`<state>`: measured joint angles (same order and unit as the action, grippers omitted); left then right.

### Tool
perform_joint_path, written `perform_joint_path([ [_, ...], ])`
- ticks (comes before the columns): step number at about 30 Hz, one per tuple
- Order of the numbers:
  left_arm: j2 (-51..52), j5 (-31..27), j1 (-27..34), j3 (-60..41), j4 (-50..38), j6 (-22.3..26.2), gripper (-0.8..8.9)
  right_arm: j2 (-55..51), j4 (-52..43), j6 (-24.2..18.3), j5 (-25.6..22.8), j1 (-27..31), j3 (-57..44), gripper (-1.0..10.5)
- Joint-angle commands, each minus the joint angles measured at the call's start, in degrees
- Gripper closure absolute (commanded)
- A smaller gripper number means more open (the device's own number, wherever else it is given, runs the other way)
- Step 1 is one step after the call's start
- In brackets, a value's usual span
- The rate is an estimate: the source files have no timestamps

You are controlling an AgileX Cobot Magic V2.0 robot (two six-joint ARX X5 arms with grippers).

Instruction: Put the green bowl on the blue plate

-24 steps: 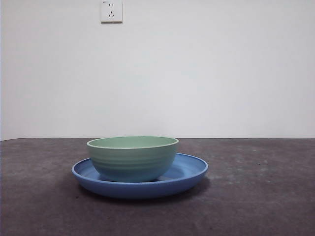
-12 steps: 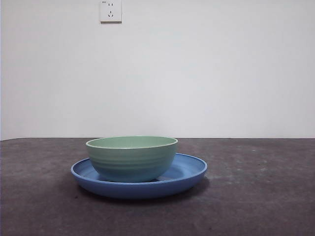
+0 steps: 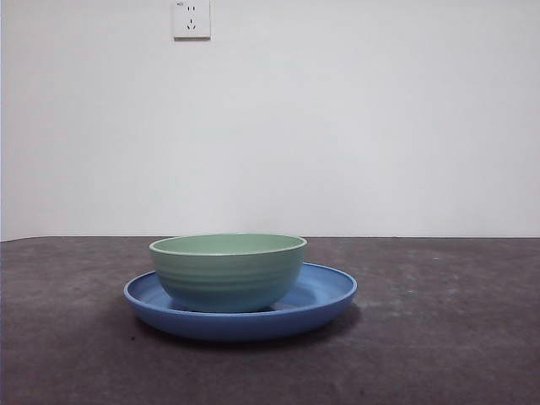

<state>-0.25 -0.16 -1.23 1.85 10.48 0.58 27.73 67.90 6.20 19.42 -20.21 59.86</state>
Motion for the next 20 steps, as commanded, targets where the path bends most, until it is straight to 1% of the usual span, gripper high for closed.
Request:
perform_joint_path([
  [1,0.07,-0.11,0.15,-1.18,0.39,0.66,7.88,0.13,-0.61,-0.22,0.04,-0.28,0.98,9.3],
  [12,0.07,-0.11,0.15,-1.18,0.39,0.66,7.88,0.11,-0.63,-0.22,0.0,-0.2,0.98,9.3],
  [15,0.07,-0.11,0.15,-1.18,0.39,0.66,7.88,-0.42,-0.83,-0.24,0.17,0.98,0.98,9.3],
  [18,0.07,-0.11,0.15,-1.18,0.39,0.66,7.88,-1.51,-1.44,-0.24,0.04,3.76,0.98,9.3],
  [19,0.07,-0.11,0.15,-1.18,0.39,0.66,7.88,-2.16,-1.9,-1.27,-0.04,5.4,0.76,9.3],
  [20,0.07,-0.11,0.15,-1.18,0.39,0.66,7.88,-2.93,-2.51,-3.3,-0.5,6.73,0.22,9.3],
])
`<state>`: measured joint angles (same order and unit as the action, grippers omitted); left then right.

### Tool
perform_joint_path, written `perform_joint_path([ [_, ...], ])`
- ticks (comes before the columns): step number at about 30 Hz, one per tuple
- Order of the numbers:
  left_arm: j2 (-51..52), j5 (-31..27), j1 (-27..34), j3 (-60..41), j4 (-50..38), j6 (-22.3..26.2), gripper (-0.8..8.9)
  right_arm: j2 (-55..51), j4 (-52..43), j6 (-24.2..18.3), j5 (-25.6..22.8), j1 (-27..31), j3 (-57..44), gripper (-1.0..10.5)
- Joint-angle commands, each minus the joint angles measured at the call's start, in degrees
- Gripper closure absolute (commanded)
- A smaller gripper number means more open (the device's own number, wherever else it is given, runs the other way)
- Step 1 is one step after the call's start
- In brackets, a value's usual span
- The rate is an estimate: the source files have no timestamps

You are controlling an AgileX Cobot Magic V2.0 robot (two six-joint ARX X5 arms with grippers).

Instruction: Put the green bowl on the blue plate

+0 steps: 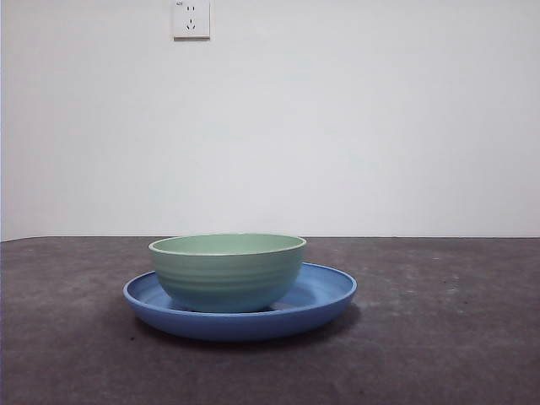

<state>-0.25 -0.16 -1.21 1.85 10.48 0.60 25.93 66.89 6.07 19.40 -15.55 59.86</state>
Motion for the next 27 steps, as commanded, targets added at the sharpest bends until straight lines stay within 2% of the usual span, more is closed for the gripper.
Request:
perform_joint_path([
  [1,0.07,-0.11,0.13,-1.18,0.39,0.63,7.88,-2.05,-2.49,-4.87,-1.03,3.39,-0.66,9.3],
  [3,0.07,-0.11,0.13,-1.18,0.39,0.63,7.88,-4.9,-8.09,-8.31,-2.6,6.6,-4.76,9.3],
  [5,0.07,-0.11,0.13,-1.18,0.39,0.63,7.88,-8.22,-16.17,-9.68,-2.95,9.68,-10.71,9.3],
  [11,0.07,-0.11,0.13,-1.18,0.39,0.63,7.88,-18.29,-41.38,-9.68,-3.48,17.27,-32.24,9.3],
  [15,0.07,-0.11,0.13,-1.18,0.39,0.63,7.88,-21.86,-53.51,-8.63,-7.91,18.75,-43.3,9.3],
  [20,0.07,-0.11,0.13,-1.18,0.39,0.63,7.88,-25.14,-61.51,-6.51,-14.91,18.75,-52.7,9.3],
  [23,0.07,-0.11,0.13,-1.18,0.39,0.63,7.88,-25.73,-63.06,-5.95,-16.9,18.75,-55.6,9.3],
  [27,0.07,-0.11,0.13,-1.18,0.37,0.63,7.88,-25.73,-63.71,-6.03,-16.9,18.73,-57.42,9.3],
])
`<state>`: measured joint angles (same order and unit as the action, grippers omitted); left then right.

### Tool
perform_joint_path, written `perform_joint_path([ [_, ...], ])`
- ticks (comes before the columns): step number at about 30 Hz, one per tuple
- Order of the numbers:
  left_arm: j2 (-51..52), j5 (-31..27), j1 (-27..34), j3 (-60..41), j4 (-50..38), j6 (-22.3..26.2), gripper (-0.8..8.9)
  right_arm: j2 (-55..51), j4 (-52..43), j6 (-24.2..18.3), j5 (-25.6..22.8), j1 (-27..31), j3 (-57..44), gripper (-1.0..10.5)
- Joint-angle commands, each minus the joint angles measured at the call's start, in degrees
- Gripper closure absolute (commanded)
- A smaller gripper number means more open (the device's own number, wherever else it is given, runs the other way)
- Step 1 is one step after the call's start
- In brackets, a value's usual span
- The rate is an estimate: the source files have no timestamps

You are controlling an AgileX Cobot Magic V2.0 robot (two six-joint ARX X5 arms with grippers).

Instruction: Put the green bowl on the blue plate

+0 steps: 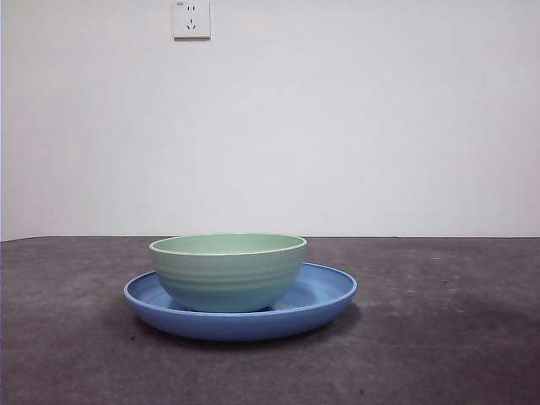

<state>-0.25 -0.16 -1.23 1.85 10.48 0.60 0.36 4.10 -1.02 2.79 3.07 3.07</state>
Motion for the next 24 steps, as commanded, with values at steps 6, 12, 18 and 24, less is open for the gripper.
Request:
perform_joint_path([
  [6,0.07,-0.11,0.15,-1.18,0.39,0.63,7.88,-0.15,-0.48,1.01,-0.28,-0.79,-2.43,9.3],
  [12,0.07,-0.11,0.15,-1.18,0.39,0.63,7.88,-0.15,2.32,0.81,-3.28,-2.21,-2.43,9.3],
  [18,0.07,-0.11,0.15,-1.18,0.37,0.63,7.88,-0.15,6.03,0.92,-3.23,-2.32,-2.43,9.3],
  [24,0.07,-0.11,0.15,-1.18,0.37,0.63,7.88,-0.15,6.03,1.97,-3.19,-2.62,-2.43,9.3],
])
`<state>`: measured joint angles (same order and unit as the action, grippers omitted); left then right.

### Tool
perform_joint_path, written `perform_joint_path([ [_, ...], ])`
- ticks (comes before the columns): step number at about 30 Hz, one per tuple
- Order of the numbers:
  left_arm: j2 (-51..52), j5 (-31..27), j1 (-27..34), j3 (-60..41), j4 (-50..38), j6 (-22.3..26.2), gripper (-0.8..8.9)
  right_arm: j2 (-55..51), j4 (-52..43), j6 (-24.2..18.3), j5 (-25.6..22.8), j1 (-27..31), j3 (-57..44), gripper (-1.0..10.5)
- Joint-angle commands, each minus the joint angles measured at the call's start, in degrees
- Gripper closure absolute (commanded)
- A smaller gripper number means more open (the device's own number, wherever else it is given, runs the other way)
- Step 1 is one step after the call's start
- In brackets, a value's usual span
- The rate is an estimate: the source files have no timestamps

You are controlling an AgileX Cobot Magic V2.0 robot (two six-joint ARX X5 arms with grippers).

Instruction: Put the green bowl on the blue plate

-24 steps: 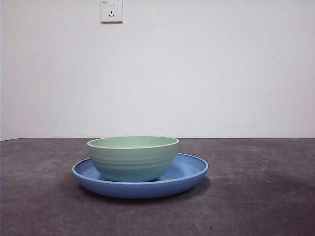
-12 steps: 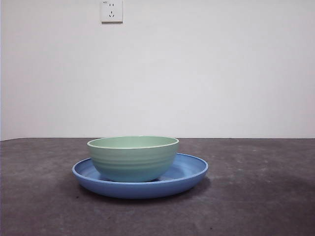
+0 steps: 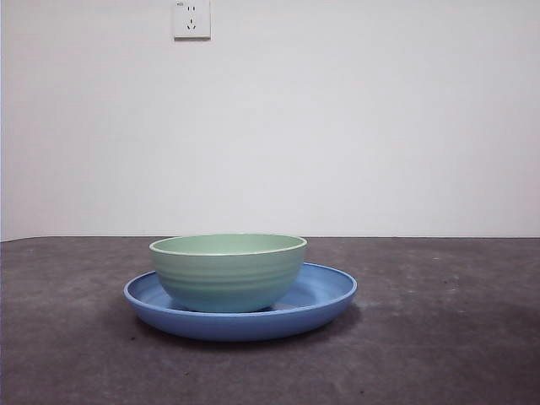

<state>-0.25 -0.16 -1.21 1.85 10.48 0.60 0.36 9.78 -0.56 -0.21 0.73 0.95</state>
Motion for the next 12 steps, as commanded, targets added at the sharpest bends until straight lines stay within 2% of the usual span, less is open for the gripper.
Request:
perform_joint_path([
  [1,0.07,-0.11,0.13,-1.18,0.37,0.61,7.88,-0.15,0.35,1.73,0.02,-0.33,-0.31,9.3],
  [12,0.07,-0.11,0.13,-1.18,0.37,0.63,7.88,-0.15,0.24,2.03,0.15,-1.05,-0.31,9.3],
])
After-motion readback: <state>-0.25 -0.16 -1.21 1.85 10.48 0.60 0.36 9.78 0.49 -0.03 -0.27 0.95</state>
